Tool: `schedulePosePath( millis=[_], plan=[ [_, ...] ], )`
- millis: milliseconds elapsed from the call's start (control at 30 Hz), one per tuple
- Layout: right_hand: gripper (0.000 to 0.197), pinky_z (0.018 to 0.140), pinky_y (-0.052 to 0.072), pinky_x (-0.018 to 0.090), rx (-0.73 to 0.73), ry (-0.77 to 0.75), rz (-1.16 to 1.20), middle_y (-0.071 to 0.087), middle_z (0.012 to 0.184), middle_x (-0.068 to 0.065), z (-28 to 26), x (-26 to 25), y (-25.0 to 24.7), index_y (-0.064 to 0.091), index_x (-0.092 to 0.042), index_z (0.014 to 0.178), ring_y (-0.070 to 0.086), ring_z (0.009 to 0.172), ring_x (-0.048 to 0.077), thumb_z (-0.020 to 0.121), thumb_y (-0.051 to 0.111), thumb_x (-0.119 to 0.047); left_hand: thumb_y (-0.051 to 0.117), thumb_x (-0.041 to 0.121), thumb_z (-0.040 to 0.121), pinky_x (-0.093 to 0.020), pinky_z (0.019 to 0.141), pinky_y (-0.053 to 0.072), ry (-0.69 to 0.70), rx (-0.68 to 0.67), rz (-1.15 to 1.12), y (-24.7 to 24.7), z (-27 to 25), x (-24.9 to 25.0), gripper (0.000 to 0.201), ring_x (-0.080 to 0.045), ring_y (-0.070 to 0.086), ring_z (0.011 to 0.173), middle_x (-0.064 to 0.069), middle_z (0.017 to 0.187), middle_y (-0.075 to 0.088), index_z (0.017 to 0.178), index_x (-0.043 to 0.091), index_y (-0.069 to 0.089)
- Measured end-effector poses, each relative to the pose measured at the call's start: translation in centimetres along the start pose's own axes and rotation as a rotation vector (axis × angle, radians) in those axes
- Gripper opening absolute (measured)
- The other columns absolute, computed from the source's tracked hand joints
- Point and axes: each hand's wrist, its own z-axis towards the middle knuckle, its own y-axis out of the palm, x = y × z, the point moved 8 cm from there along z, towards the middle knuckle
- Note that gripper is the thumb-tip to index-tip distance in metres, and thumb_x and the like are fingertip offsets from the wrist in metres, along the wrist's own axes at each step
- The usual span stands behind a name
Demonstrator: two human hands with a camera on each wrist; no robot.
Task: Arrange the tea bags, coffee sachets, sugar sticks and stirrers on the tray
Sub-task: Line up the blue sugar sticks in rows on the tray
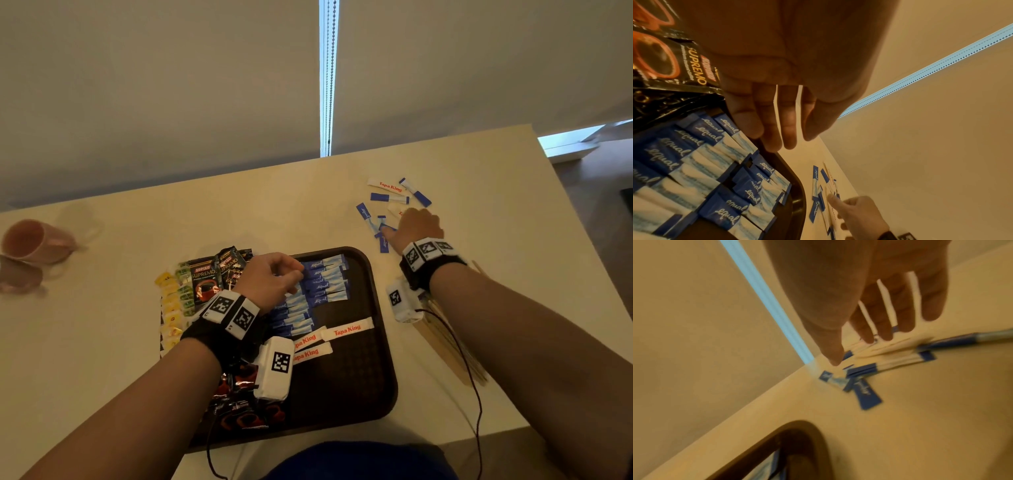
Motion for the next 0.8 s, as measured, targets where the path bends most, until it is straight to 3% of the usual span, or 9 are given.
schedulePosePath(
  millis=[67,167,367,500,600,700,800],
  plan=[
    [0.052,0.100,0.042,0.049,-0.040,0.165,0.021,0.047,0.130,0.014,0.4,2.7,0.5,0.050,-0.010,0.126,0.043,0.124,0.036,0.092,0.058,-0.048,0.067,0.011,0.093,-0.032,0.064,0.058,-0.009,0.001,-0.005,0.1,0.2,0.1,0.007,-0.015,0.070,0.071,-0.011,0.091,0.074,0.093,0.017,0.070],
    [0.037,0.102,0.042,0.049,-0.073,0.245,0.023,0.046,0.128,0.016,0.5,5.0,1.8,0.052,-0.008,0.124,0.044,0.122,0.038,0.091,0.061,-0.022,0.066,0.009,0.093,-0.031,0.063,0.057,-0.009,0.004,-0.013,0.2,0.4,0.2,0.009,-0.017,0.070,0.071,-0.013,0.091,0.075,0.091,0.017,0.069],
    [0.030,0.090,0.055,0.046,-0.061,0.144,0.066,0.061,0.115,0.019,0.3,4.1,2.1,0.057,-0.003,0.116,0.062,0.106,0.037,0.091,0.065,-0.017,0.066,0.010,0.094,-0.034,0.065,0.057,-0.019,-0.007,-0.015,0.4,0.7,0.1,0.009,-0.018,0.070,0.073,-0.011,0.092,0.074,0.092,0.018,0.069],
    [0.026,0.089,0.055,0.042,-0.013,0.088,0.063,0.064,0.114,0.018,0.2,2.5,1.3,0.060,-0.004,0.112,0.064,0.104,0.035,0.088,0.067,-0.014,0.065,0.010,0.094,-0.031,0.064,0.057,-0.027,-0.015,-0.025,0.2,0.7,0.1,0.009,-0.018,0.070,0.074,-0.011,0.093,0.074,0.092,0.018,0.069],
    [0.028,0.091,0.050,0.037,0.077,-0.053,0.119,0.066,0.118,0.016,0.8,0.3,0.0,0.064,-0.004,0.119,0.062,0.110,0.033,0.092,0.062,-0.011,0.064,0.010,0.094,-0.033,0.066,0.058,-0.026,-0.018,-0.024,0.0,0.6,0.0,0.011,-0.018,0.070,0.074,-0.012,0.094,0.074,0.091,0.019,0.068],
    [0.031,0.091,0.048,0.039,0.060,-0.079,0.086,0.062,0.123,0.016,1.2,-1.5,0.4,0.060,-0.005,0.118,0.058,0.113,0.033,0.097,0.056,-0.028,0.065,0.009,0.094,-0.034,0.067,0.058,-0.030,-0.012,-0.022,-0.1,0.6,-0.1,0.012,-0.019,0.070,0.074,-0.013,0.093,0.074,0.089,0.020,0.068],
    [0.059,0.099,0.043,0.046,-0.069,-0.013,0.002,0.044,0.138,0.015,1.0,-2.3,2.4,0.047,-0.008,0.132,0.045,0.125,0.036,0.094,0.053,-0.053,0.065,0.010,0.094,-0.034,0.066,0.057,-0.033,-0.014,-0.023,-0.3,0.6,-0.2,0.011,-0.020,0.070,0.075,-0.014,0.094,0.074,0.089,0.020,0.068]
  ],
)
